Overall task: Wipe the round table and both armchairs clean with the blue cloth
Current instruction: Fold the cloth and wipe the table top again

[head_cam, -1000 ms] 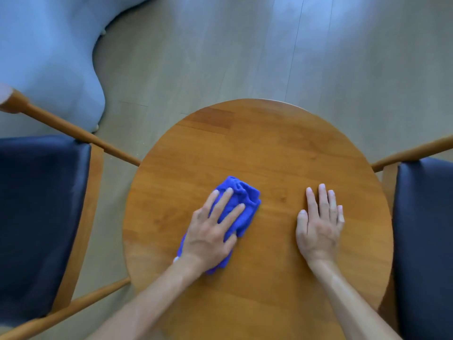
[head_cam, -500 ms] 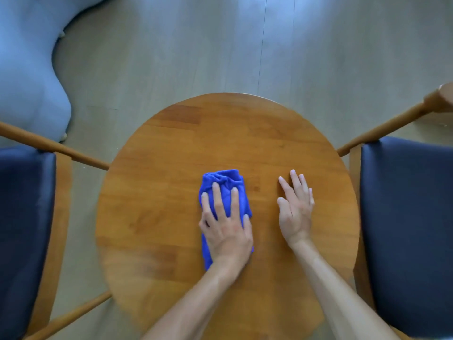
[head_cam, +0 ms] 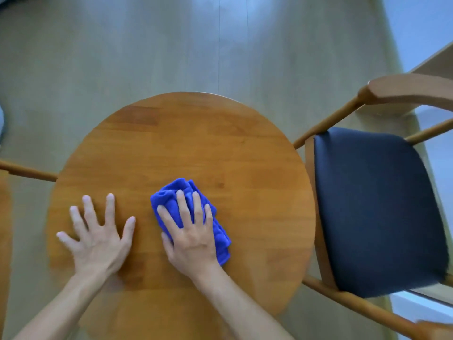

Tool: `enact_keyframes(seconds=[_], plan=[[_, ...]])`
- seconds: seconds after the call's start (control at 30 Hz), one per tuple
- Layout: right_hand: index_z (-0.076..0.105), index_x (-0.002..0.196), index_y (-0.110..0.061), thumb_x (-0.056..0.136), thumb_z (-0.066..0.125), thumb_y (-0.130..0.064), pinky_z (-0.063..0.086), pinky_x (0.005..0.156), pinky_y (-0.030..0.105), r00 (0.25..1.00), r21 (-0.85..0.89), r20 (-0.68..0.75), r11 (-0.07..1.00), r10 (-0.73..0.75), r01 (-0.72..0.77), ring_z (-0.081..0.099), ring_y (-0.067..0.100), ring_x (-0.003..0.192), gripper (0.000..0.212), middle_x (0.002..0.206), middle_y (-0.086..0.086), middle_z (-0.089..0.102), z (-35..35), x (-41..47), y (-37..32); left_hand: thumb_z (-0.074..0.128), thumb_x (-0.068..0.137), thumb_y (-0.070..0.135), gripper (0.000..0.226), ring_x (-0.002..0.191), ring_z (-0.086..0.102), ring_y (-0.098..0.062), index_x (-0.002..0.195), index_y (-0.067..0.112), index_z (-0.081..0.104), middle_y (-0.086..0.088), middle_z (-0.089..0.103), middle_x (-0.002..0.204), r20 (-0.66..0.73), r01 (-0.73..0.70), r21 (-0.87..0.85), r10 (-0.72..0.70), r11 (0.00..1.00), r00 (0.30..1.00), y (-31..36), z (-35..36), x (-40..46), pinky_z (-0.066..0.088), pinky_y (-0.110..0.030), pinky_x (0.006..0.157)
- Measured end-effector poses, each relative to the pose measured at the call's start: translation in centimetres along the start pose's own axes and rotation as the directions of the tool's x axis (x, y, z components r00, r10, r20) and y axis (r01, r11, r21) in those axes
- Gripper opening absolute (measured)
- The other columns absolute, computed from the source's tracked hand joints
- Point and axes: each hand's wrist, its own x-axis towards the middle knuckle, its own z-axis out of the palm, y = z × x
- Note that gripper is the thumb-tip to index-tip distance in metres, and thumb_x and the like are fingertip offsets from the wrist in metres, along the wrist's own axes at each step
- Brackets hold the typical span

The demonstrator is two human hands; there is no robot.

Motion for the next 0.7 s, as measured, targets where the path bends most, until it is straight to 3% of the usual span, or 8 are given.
enact_keyframes(seconds=[0.1, 0.2, 0.33, 0.4, 0.43, 0.5, 0.57, 0.7], plan=[[0.050, 0.138, -0.033, 0.085, 0.057, -0.035, 0.035, 0.102, 0.059, 0.981, -0.069, 0.008, 0.979, -0.192, 0.192, 0.035, 0.038, 0.139, 0.054, 0.152, 0.007, 0.037, -1.5, -1.8, 7.2, 0.007, 0.079, 0.077, 0.086, 0.144, -0.003, -0.037, 0.151, 0.031, 0.009, -0.013, 0.001, 0.159, 0.009, 0.023, 0.023, -0.023, 0.999, 1.000, 0.6, 0.0, 0.2, 0.010, -0.072, 0.104], [0.055, 0.135, -0.025, 0.084, 0.060, -0.029, 0.040, 0.099, 0.057, 0.979, -0.101, -0.096, 0.976, 0.182, -0.192, 0.039, 0.041, 0.134, 0.052, 0.149, 0.012, 0.041, -4.5, -3.1, 15.8, 0.008, 0.081, 0.079, 0.083, 0.144, -0.002, -0.036, 0.150, 0.034, 0.008, -0.012, 0.001, 0.159, -0.012, 0.014, 0.046, -0.014, 0.999, 1.000, 0.2, 0.0, 0.3, 0.012, -0.072, 0.104], [0.052, 0.138, -0.016, 0.089, 0.057, -0.023, 0.048, 0.086, 0.058, 0.725, 0.012, -0.177, 0.738, 0.666, -0.675, 0.042, 0.046, 0.127, 0.050, 0.148, 0.017, 0.040, -6.8, -3.8, 20.0, 0.014, 0.078, 0.080, 0.085, 0.145, -0.008, -0.033, 0.150, 0.037, -0.001, -0.008, -0.009, 0.160, 0.014, 0.019, 0.072, -0.020, 0.997, 1.000, 0.0, -0.2, 0.4, 0.009, -0.068, 0.108], [0.051, 0.138, -0.018, 0.088, 0.058, -0.023, 0.047, 0.086, 0.057, 0.590, 0.058, -0.237, 0.618, 0.772, -0.784, 0.040, 0.045, 0.129, 0.051, 0.150, 0.016, 0.039, -6.0, -2.6, 17.2, 0.016, 0.076, 0.081, 0.087, 0.145, -0.012, -0.031, 0.150, 0.038, -0.004, -0.006, -0.014, 0.159, 0.037, 0.027, 0.058, -0.029, 0.998, 0.999, 0.2, -0.5, 0.5, 0.006, -0.065, 0.110], [0.052, 0.138, -0.019, 0.087, 0.059, -0.025, 0.045, 0.088, 0.055, 0.598, 0.053, -0.251, 0.628, 0.761, -0.777, 0.040, 0.044, 0.131, 0.052, 0.150, 0.015, 0.039, -5.2, -2.0, 14.5, 0.018, 0.076, 0.081, 0.088, 0.145, -0.012, -0.031, 0.150, 0.039, -0.004, -0.005, -0.014, 0.159, 0.041, 0.029, 0.046, -0.030, 0.999, 0.999, 0.2, -0.6, 0.5, 0.006, -0.064, 0.110], [0.050, 0.139, -0.026, 0.085, 0.057, -0.031, 0.043, 0.095, 0.053, 0.752, 0.043, -0.219, 0.776, 0.622, -0.629, 0.039, 0.041, 0.133, 0.055, 0.152, 0.011, 0.037, -3.2, -2.0, 7.3, 0.024, 0.077, 0.080, 0.087, 0.145, -0.012, -0.029, 0.150, 0.041, -0.002, -0.003, -0.014, 0.159, 0.058, 0.032, 0.029, -0.034, 0.999, 0.998, 0.0, -0.9, 0.7, 0.006, -0.063, 0.112], [0.047, 0.139, -0.032, 0.083, 0.055, -0.035, 0.041, 0.100, 0.052, 0.938, 0.057, -0.116, 0.945, 0.328, -0.323, 0.038, 0.039, 0.135, 0.056, 0.154, 0.007, 0.035, -1.2, -3.6, 0.0, 0.034, 0.079, 0.077, 0.085, 0.146, -0.011, -0.027, 0.150, 0.042, 0.001, -0.001, -0.013, 0.160, 0.079, 0.032, 0.020, -0.033, 0.999, 0.996, -0.2, -1.3, 0.8, 0.009, -0.061, 0.112], [0.054, 0.132, -0.033, 0.079, 0.057, -0.025, 0.043, 0.097, 0.052, 0.982, 0.126, -0.042, 0.974, -0.186, 0.190, 0.044, 0.037, 0.132, 0.054, 0.150, 0.004, 0.041, -1.0, -7.2, -0.9, 0.045, 0.080, 0.072, 0.086, 0.147, -0.007, -0.025, 0.150, 0.043, 0.005, 0.001, -0.010, 0.160, 0.100, 0.003, 0.026, -0.005, 1.000, 0.995, -0.6, -2.4, 0.9, 0.018, -0.060, 0.111]])
